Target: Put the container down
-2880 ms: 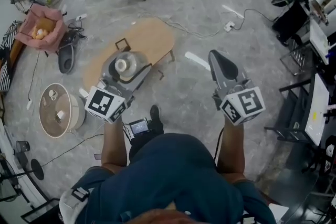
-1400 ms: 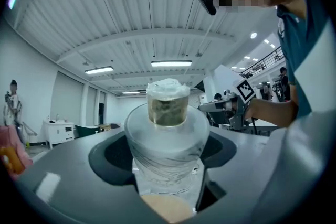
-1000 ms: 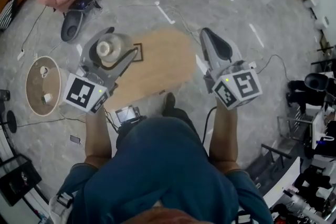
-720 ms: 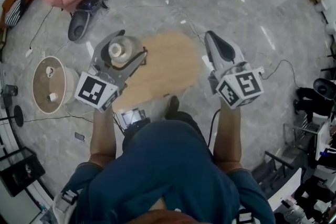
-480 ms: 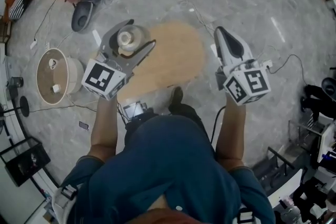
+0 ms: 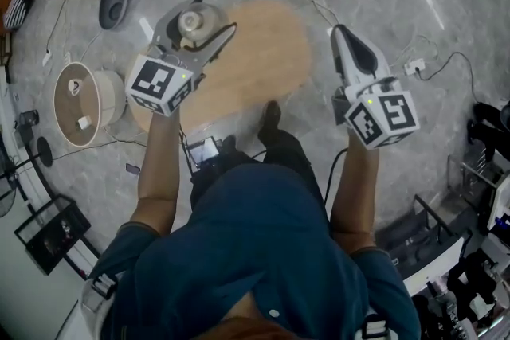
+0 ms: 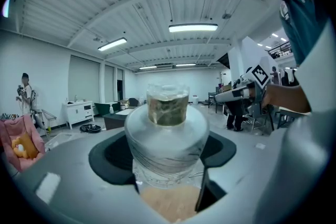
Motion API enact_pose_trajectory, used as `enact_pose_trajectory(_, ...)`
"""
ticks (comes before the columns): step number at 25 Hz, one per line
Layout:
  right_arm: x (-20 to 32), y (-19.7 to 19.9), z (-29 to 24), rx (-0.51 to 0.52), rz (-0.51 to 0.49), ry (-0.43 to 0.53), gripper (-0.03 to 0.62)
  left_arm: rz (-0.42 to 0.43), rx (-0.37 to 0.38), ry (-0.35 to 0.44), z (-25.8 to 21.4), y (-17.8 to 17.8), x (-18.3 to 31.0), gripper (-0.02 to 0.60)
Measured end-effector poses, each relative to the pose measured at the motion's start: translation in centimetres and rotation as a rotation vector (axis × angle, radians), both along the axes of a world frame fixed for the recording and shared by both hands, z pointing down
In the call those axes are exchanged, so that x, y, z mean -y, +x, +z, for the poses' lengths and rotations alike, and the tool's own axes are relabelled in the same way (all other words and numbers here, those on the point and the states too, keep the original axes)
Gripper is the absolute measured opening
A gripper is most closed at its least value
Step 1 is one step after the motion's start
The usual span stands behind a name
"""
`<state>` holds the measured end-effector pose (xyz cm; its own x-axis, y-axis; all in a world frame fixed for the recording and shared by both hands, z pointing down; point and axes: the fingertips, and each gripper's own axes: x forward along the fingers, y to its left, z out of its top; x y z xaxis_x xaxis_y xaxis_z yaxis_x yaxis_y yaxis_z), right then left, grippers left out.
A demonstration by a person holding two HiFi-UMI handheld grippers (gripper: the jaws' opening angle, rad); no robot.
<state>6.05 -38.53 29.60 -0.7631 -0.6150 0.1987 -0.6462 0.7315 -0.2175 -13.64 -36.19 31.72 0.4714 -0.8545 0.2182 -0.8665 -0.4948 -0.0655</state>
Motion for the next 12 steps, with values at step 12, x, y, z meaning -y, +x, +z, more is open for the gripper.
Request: enact_pose_trajectory(12, 0.2, 2.0, 6.7, -0.031, 0.029, -0.117, 0.011, -0.008, -0.03, -0.137, 11.5, 1.2, 4.2, 0.336)
